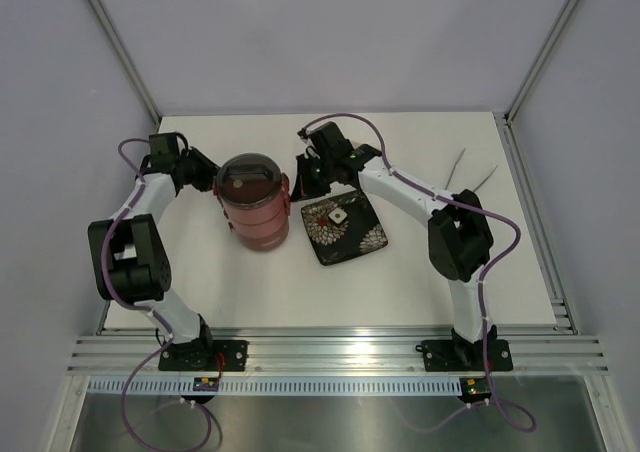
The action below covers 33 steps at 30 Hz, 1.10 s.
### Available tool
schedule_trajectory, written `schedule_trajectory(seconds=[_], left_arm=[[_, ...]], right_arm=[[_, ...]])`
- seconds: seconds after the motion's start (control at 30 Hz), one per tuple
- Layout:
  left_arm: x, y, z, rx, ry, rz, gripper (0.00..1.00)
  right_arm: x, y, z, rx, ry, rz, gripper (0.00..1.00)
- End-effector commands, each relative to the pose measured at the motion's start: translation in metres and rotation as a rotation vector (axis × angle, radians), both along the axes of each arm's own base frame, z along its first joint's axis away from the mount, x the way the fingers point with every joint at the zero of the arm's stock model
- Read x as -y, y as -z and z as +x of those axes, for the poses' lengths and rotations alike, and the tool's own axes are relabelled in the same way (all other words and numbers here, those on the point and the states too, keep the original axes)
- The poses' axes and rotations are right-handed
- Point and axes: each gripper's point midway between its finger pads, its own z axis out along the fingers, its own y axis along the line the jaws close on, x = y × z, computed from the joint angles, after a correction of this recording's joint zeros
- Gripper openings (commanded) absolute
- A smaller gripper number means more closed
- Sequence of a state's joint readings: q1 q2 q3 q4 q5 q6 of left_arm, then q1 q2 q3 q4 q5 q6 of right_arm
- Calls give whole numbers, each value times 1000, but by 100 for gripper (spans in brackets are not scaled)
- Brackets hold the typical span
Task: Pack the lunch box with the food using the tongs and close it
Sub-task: Adjust the fastener in the packing box.
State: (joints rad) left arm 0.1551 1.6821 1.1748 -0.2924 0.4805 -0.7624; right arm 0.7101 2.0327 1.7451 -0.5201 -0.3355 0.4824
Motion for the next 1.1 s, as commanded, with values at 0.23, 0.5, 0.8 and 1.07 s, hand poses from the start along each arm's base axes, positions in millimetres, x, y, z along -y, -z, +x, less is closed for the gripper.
schedule_trajectory(seconds=[0.23,0.5,0.8,1.07], left_arm=[[-8,-1,-20,-5,-21,59,12],[-9,4,-30,-32,-14,68,12],[-18,-5,-39,-47,-17,132,12],[-6,1,-43,-48,17,72,11]], right_arm=[[19,-47,21,115,-4,152,25],[22,-15,-25,56,-36,143,45],[9,-27,-33,121,-96,110,46],[-1,-33,-22,108,-45,138,47]])
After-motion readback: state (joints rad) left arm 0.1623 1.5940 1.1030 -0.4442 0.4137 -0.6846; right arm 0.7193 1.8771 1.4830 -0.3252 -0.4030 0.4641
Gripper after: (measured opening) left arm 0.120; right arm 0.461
